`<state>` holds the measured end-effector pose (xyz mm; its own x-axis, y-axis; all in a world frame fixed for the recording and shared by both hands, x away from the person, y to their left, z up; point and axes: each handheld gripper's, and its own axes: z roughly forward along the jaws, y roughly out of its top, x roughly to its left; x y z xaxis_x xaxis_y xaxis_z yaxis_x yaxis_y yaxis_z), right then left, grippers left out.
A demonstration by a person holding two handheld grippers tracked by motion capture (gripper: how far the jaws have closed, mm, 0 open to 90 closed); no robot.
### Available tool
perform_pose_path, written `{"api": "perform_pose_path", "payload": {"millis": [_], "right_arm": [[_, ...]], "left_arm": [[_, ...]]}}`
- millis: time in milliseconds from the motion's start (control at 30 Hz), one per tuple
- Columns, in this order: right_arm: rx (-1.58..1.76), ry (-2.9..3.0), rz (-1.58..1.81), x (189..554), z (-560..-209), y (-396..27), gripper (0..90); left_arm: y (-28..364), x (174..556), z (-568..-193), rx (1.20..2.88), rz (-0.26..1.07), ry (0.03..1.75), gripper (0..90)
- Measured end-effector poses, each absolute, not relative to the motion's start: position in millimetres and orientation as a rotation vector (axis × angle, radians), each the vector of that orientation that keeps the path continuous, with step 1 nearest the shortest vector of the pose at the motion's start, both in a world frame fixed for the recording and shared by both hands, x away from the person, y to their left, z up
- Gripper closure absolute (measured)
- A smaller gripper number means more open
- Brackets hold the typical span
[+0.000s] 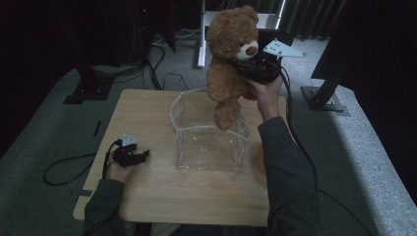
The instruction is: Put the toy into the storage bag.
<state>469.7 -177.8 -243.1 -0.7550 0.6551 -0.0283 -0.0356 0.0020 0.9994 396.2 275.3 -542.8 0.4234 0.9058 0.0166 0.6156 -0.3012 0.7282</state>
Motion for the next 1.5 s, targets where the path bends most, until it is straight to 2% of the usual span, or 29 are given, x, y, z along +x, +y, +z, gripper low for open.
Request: {"api": "perform_pose_path", "payload": {"millis": [600, 1500], "right_arm": [[0.654, 1.761, 1.692, 481, -255, -160, 38.8], [0.439, 1.906, 1.828, 440, -262, -122, 38.6]], "left_arm": [[275, 396, -543, 2.032, 0.571, 1.28, 35.9], [275, 395, -543, 2.028, 0.574, 1.283, 35.9]]}}
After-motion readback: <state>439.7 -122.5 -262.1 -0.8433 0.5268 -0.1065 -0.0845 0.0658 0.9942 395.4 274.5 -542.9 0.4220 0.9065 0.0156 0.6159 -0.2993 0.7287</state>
